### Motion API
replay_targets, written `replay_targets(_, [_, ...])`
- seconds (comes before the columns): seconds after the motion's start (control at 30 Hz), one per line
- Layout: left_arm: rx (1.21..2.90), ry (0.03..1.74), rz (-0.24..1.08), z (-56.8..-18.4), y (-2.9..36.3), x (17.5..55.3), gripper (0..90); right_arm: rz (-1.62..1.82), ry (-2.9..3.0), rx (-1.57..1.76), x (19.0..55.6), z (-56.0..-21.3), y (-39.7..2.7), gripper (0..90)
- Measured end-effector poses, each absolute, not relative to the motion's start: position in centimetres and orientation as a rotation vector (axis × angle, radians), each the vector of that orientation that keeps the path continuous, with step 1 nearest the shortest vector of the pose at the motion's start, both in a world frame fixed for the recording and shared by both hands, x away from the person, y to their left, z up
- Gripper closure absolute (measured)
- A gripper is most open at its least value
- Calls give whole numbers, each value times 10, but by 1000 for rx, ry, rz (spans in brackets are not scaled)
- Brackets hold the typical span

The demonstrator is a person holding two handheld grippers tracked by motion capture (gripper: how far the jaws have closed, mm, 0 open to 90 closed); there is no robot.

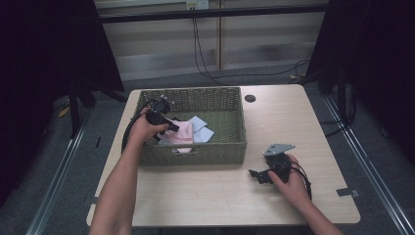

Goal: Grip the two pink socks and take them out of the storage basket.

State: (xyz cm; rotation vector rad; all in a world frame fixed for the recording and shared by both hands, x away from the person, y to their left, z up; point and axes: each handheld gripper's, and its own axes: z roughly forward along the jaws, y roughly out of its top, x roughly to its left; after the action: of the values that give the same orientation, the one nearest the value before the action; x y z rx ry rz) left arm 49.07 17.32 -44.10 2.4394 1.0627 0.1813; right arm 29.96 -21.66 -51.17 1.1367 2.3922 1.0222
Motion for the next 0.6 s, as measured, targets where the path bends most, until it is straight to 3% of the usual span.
replay_targets(0.07, [2466, 1034, 189, -443, 175, 491, 585, 1024, 2392, 1131, 300, -512, -217, 103])
replay_targets(0.23, [2482, 1029, 174, -442, 175, 491, 836, 1024, 2392, 1131, 300, -512, -217, 103])
replay_targets(0.6, [2391, 1025, 159, -401, 177, 484, 863, 1023, 2392, 1136, 300, -512, -217, 103])
